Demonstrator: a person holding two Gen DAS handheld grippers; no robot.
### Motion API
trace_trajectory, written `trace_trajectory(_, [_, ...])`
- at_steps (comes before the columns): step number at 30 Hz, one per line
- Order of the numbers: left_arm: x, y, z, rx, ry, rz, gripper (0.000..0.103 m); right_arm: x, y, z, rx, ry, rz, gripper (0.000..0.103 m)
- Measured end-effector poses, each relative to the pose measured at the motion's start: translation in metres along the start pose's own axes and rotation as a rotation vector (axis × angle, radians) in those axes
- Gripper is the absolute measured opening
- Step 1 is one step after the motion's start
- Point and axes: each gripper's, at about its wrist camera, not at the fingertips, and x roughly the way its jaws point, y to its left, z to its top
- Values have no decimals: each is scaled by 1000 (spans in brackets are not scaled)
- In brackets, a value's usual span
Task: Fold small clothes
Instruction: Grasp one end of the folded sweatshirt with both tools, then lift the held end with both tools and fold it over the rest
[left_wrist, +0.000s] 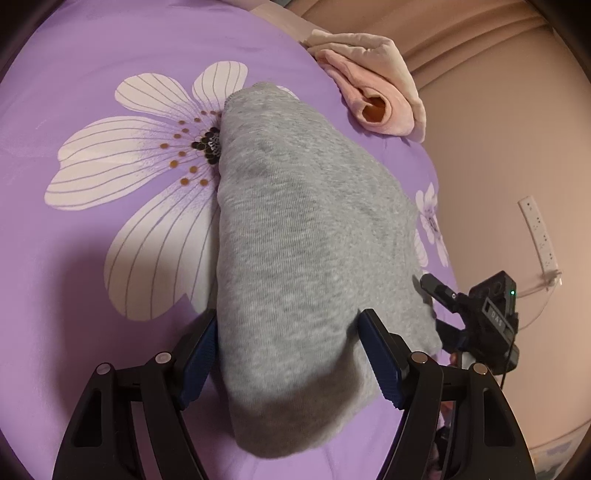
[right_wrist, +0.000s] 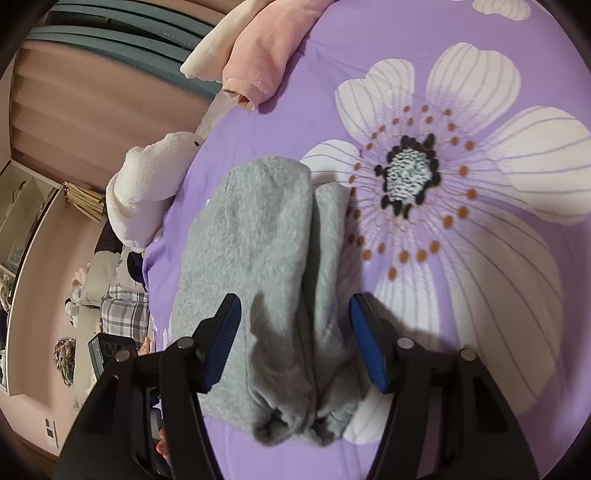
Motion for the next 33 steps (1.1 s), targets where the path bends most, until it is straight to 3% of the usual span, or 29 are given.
trace_trajectory(12, [16, -5, 12, 40, -12, 60, 79, 29, 15, 13, -62, 26, -21, 62])
trace_trajectory(18, [21, -11, 16, 64, -8, 88, 79, 48, 36, 12, -146, 32, -80, 60])
trace_trajectory(27, [17, -19, 12, 92, -30, 141, 77, 48, 52, 7, -239, 6, -154, 36])
trace_trajectory(33, [9, -22, 8, 106, -62, 165, 65, 45, 76, -1, -351, -32, -188, 28])
